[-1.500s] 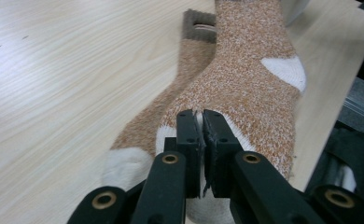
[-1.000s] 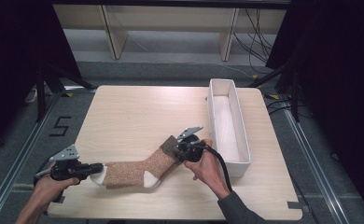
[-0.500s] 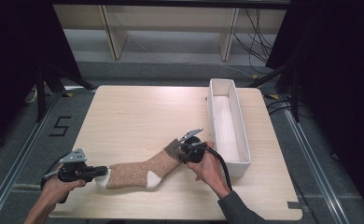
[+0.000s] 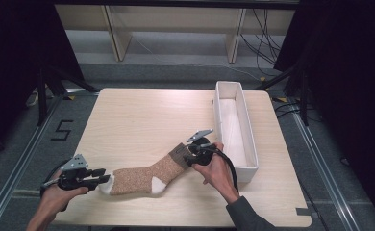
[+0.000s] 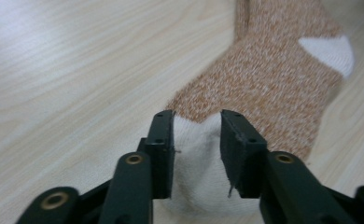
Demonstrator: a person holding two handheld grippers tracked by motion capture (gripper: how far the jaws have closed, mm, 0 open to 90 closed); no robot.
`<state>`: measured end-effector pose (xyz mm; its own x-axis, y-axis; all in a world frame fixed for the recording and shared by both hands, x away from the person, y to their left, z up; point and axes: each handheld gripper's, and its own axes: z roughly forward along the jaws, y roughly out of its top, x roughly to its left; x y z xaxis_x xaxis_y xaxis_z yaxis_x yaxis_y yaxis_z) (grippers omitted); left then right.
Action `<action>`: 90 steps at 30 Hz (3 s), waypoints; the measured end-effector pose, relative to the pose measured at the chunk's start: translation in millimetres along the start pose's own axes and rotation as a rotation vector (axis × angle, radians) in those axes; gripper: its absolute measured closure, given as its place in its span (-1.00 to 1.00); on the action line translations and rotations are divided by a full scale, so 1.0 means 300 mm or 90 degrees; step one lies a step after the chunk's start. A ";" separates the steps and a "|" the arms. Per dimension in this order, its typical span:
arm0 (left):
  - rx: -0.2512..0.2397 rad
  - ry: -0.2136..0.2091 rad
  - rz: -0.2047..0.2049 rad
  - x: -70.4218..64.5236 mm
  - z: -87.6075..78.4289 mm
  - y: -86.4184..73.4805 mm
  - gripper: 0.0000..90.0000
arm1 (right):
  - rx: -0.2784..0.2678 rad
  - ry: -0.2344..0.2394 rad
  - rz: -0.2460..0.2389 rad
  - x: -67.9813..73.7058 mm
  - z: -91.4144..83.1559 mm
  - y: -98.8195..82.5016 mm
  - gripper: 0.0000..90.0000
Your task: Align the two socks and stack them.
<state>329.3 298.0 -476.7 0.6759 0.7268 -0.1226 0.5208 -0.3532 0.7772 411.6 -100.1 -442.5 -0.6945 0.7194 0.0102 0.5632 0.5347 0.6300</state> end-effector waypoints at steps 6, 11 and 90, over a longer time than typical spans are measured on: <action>-0.040 -0.022 -0.016 -0.100 0.005 0.015 0.47 | -0.002 0.007 -0.018 0.013 0.024 0.031 0.60; -0.019 -0.018 -0.016 -0.138 0.044 0.002 0.61 | 0.049 -0.009 -0.054 0.011 0.092 0.019 0.63; 0.036 0.012 0.011 -0.102 0.029 -0.058 0.94 | 0.005 0.015 0.015 -0.003 0.052 -0.014 0.35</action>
<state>304.0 276.9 -491.8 0.6753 0.7311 -0.0973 0.5378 -0.3979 0.7432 416.7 -96.0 -457.3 -0.6918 0.7208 0.0432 0.5823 0.5216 0.6235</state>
